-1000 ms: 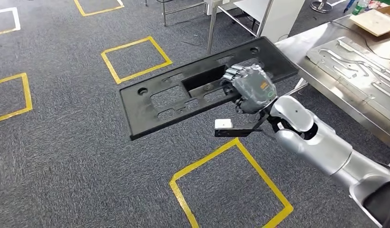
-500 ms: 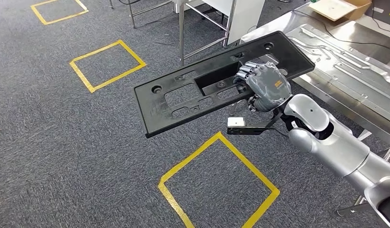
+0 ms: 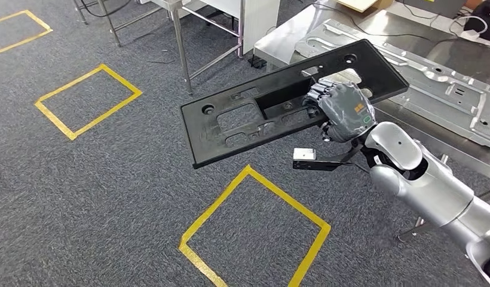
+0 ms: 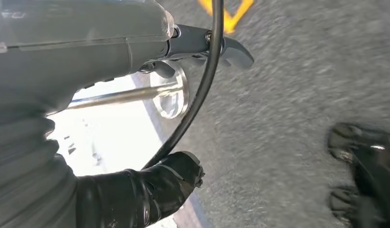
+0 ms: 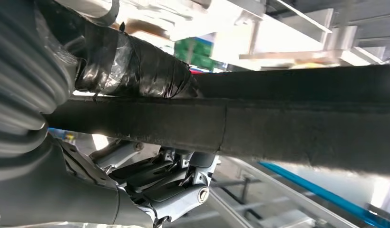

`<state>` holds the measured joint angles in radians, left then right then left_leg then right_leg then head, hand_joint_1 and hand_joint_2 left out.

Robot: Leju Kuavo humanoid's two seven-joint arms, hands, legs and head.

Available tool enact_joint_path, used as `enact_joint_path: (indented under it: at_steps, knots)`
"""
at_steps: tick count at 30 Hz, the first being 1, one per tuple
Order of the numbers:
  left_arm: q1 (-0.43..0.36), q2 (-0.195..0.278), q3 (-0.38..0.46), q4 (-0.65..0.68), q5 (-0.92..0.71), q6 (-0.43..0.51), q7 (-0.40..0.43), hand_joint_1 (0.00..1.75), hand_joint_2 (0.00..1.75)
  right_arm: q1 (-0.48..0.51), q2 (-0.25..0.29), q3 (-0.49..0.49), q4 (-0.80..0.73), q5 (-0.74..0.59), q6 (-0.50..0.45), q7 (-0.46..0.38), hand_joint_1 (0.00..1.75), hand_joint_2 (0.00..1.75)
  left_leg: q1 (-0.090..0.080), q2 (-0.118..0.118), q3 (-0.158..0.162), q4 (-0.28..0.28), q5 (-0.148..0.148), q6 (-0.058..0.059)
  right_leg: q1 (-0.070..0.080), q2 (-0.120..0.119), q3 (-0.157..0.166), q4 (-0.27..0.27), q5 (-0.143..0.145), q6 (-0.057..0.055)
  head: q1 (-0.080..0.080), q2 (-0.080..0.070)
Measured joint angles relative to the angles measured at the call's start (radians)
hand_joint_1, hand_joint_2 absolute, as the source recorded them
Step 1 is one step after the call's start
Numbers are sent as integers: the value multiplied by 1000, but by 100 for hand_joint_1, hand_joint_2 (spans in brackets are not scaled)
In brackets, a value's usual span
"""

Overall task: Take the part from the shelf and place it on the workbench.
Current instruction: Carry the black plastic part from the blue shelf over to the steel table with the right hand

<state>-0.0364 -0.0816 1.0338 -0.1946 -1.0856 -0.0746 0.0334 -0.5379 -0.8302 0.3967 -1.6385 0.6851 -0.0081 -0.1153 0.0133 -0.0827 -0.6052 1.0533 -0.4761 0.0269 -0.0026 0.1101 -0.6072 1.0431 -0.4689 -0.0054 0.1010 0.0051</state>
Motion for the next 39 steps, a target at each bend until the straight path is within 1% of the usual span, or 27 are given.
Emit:
enact_joint_path:
  at_steps: [2,3,4,6,8,9,10,12,13,15,17,18,20,21,22,23,24,25,26,27,29,31,33,34,36,37,39]
  knots:
    - [-3,-2,0,0,-4,-1,1,0,175,22,-5,-17,-4,2,-2,-6,175,175,-1,19,8,-13,3,7,-5,19,-3,-5,3,13,0,0]
    - [-4,-4,0,0,-8,-3,0,0,175,31,-9,-29,-7,6,-2,-6,175,175,0,31,13,-22,6,13,-5,10,-6,-2,-1,19,0,0]
    - [-3,-7,-1,0,-13,-4,-2,0,175,38,-13,-41,-10,12,-3,-2,175,175,3,44,19,-33,9,18,-4,-11,-15,17,-13,24,0,0]
    - [0,-22,-2,0,-27,5,-6,0,175,53,-15,-64,-16,28,-4,15,175,175,4,69,29,-45,10,24,-5,-73,-62,113,-62,35,1,0]
    - [2,-47,-3,0,-36,25,-8,0,175,79,-14,-78,-21,39,-4,27,175,175,3,91,34,-45,6,24,-12,-100,-122,224,-98,46,1,0]
    - [2,-59,-4,0,-37,32,-10,0,175,92,-14,-82,-24,43,-3,27,175,175,3,104,36,-43,2,23,-16,-104,-133,238,-91,50,1,0]
    - [2,-70,-4,0,-37,35,-11,0,175,102,-14,-85,-27,47,-2,26,175,175,3,116,38,-41,-2,21,-19,-108,-127,219,-69,53,1,0]
    - [2,-87,-4,0,-39,36,-14,0,175,110,-14,-96,-33,53,2,25,175,175,3,141,47,-38,-13,15,-19,-138,-65,92,-1,54,1,0]
    - [2,-92,-4,0,-40,35,-15,0,175,111,-13,-103,-36,54,4,25,175,175,1,152,52,-37,-18,10,-15,-155,-36,33,19,51,1,0]
    - [1,-99,-4,0,-43,34,-17,0,175,112,-11,-118,-40,57,9,25,175,175,-3,171,60,-40,-26,-1,-5,-170,-9,-20,26,38,1,0]
    - [-3,-102,-5,0,-45,32,-18,0,175,111,-10,-124,-42,62,15,23,175,175,-4,189,70,-43,-32,-12,-3,-146,-7,-20,26,24,1,0]
    - [-5,-103,-5,0,-45,32,-18,0,175,112,-10,-126,-43,64,19,22,175,175,-2,184,73,-38,-39,-18,-4,-135,-5,-22,26,18,1,0]
    - [-6,-103,-5,0,-45,31,-19,0,175,107,-9,-131,-45,68,24,20,175,175,1,141,51,19,-74,-25,-9,-116,2,-27,26,3,0,0]
    - [-6,-103,-5,0,-45,31,-19,0,175,104,-7,-133,-45,69,26,19,175,175,2,112,22,76,-101,-25,-9,-108,4,-28,25,-3,0,0]
    - [-5,-103,-5,0,-45,30,-19,0,175,101,-4,-134,-45,69,28,19,175,175,2,97,-17,146,-130,-24,-8,-99,4,-27,23,-9,0,0]
    - [-5,-103,-5,0,-45,30,-19,0,175,99,-1,-134,-45,69,31,18,175,175,1,90,-55,208,-150,-24,-6,-88,5,-25,21,-13,0,0]
    - [-5,-103,-5,0,-45,29,-19,0,175,99,1,-134,-45,69,34,17,175,175,0,88,-81,244,-151,-22,-4,-76,5,-23,19,-15,0,0]
    - [-5,-103,-4,0,-45,29,-19,0,175,99,3,-134,-45,69,36,15,175,175,-1,86,-91,245,-134,-19,-2,-63,6,-21,16,-16,0,0]
    - [-5,-103,-4,0,-45,29,-18,0,175,99,4,-134,-45,69,38,14,175,175,-1,82,-80,203,-97,-15,-1,-49,9,-18,13,-16,0,0]
    - [-4,-103,-4,0,-45,29,-18,0,175,99,4,-134,-45,69,39,14,175,175,-2,71,-56,138,-53,-10,0,-37,11,-15,9,-15,0,0]
    - [-3,-103,-4,0,-45,29,-18,0,175,97,5,-134,-45,69,39,14,175,175,-2,31,-11,23,0,0,0,-14,12,-10,3,-9,0,0]
    - [-4,-103,-4,0,-45,28,-18,0,175,95,7,-134,-44,69,40,14,175,175,-5,16,6,-12,4,6,-5,4,8,-10,2,3,1,0]
    - [-8,-105,-4,0,-45,26,-18,0,175,94,8,-134,-44,70,41,14,175,175,-7,37,15,-25,7,13,-11,17,7,-13,2,16,0,0]
    - [-9,-105,-4,0,-45,25,-18,0,175,92,6,-134,-44,70,42,14,175,175,-5,48,23,-34,9,18,-10,2,5,-8,-2,21,1,0]
    - [-7,-107,-4,-1,-45,23,-18,0,175,81,5,-134,-42,70,45,14,175,175,1,72,40,-55,12,26,-9,-56,-28,57,-34,32,1,0]
    - [-5,-106,-4,-1,-45,22,-18,0,175,75,6,-134,-41,70,47,14,175,175,0,84,46,-59,9,28,-11,-85,-61,116,-59,38,2,0]
    - [-4,-105,-4,-1,-47,21,-18,0,175,68,10,-131,-38,71,51,14,175,175,0,106,55,-60,1,27,-19,-104,-130,228,-89,49,1,0]
